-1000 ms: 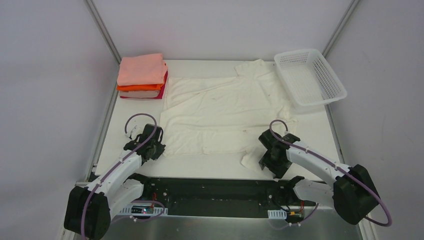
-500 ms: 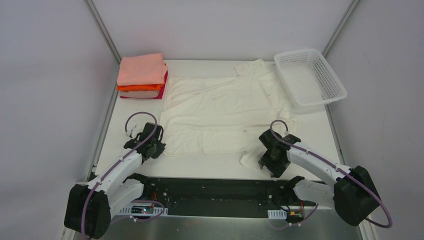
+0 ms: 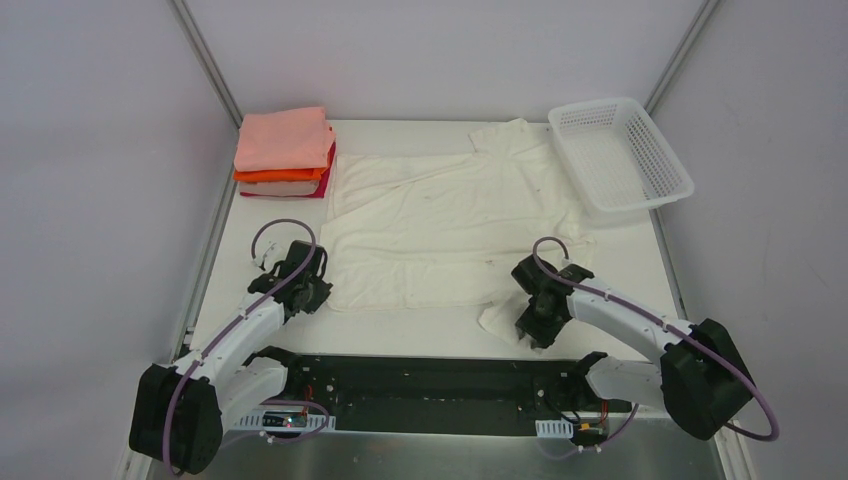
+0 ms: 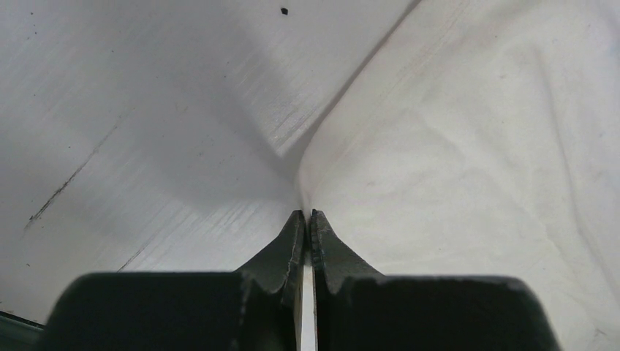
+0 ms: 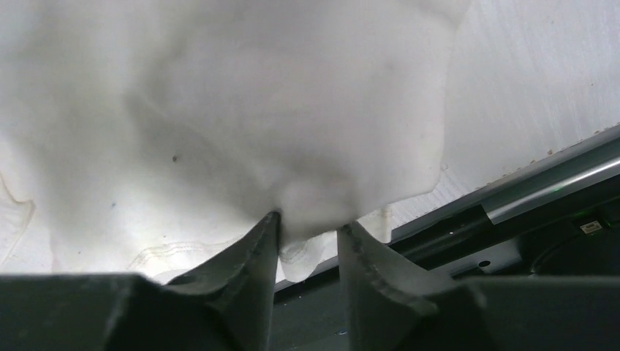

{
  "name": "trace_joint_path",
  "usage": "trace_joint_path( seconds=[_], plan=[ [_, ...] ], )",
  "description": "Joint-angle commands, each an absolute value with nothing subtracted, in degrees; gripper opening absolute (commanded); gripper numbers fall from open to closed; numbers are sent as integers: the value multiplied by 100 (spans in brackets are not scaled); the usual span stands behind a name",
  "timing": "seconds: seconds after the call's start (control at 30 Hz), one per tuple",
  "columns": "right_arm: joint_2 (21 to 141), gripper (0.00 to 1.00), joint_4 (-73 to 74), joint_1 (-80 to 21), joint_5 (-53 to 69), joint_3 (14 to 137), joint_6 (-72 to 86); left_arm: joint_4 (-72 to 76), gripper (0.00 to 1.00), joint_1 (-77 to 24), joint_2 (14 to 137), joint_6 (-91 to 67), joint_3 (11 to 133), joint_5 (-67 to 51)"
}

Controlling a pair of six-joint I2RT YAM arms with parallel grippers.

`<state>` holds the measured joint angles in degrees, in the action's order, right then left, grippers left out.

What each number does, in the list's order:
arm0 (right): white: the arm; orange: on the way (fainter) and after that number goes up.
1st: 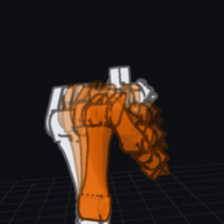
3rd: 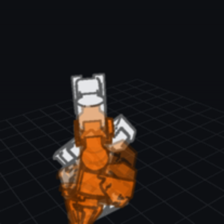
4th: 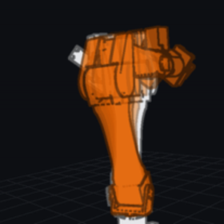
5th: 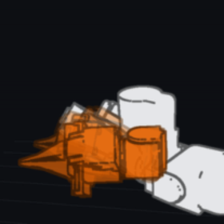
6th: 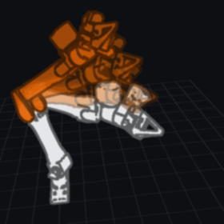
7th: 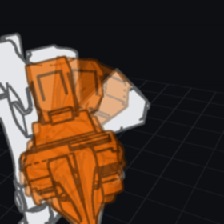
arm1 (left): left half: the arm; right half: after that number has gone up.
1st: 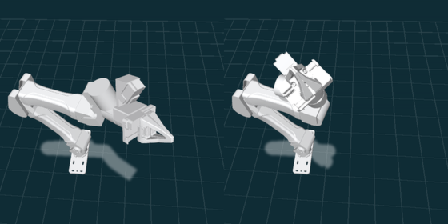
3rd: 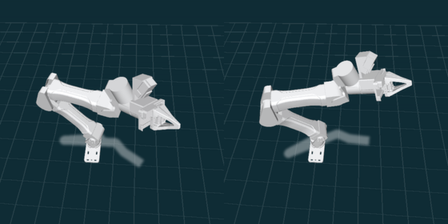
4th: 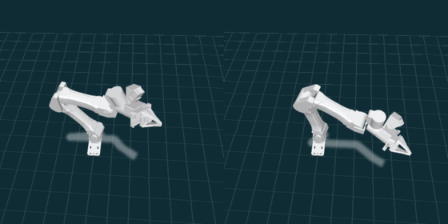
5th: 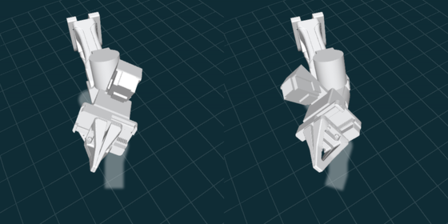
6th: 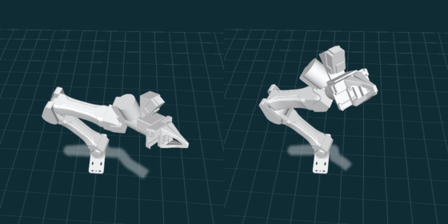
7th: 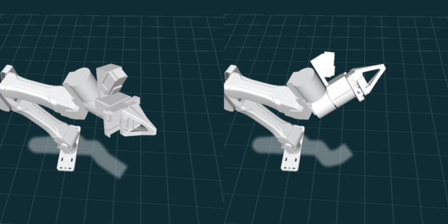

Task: Fold and stack the t-shirts
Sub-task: Grab the side of the flattened tshirt closest away from the robot with both arms

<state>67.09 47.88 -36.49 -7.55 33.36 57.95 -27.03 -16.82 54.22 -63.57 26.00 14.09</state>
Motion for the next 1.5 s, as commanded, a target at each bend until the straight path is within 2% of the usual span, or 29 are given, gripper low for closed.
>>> trace_joint_path(
  seconds=[0.0,0.07,0.1,0.23,0.43,0.63,0.73,0.83,1.0,1.17,1.47],
  plan=[
    [6736,28,4412,-3747,-849,3318,5994,-2820,0,-1679,5370,-6284,2772,1599],
    [6653,12,4572,-3753,-883,3301,5995,-2845,0,-1679,5277,-6293,2721,1615],
    [6601,7,4700,-3758,-828,3309,5971,-2889,0,-1679,5209,-6305,2702,1617],
    [6190,0,5601,-3834,-507,3409,5834,-3294,0,-1679,4861,-6461,2637,1652],
    [5790,0,6096,-3979,711,3316,5755,-4085,0,-1679,4029,-6818,2382,1503],
    [5651,0,7270,-4158,844,4030,5361,-4921,0,-1679,3383,-7114,2242,1336],
    [5820,0,7342,-4162,1068,4059,5147,-5026,0,-1679,3165,-7149,2240,1311],
    [5914,0,7192,-4163,792,4216,5083,-5028,0,-1679,3057,-7069,2360,1345],
    [5995,0,6640,-3940,-201,4896,4829,-4946,0,-1679,3277,-6952,2829,1564],
    [6142,0,6230,-3372,-607,5531,4321,-4434,0,-1679,3723,-6852,3100,1520],
    [6744,0,5221,-2404,-199,6111,3676,-3688,0,-1679,4967,-6822,3686,1778]
  ],
)
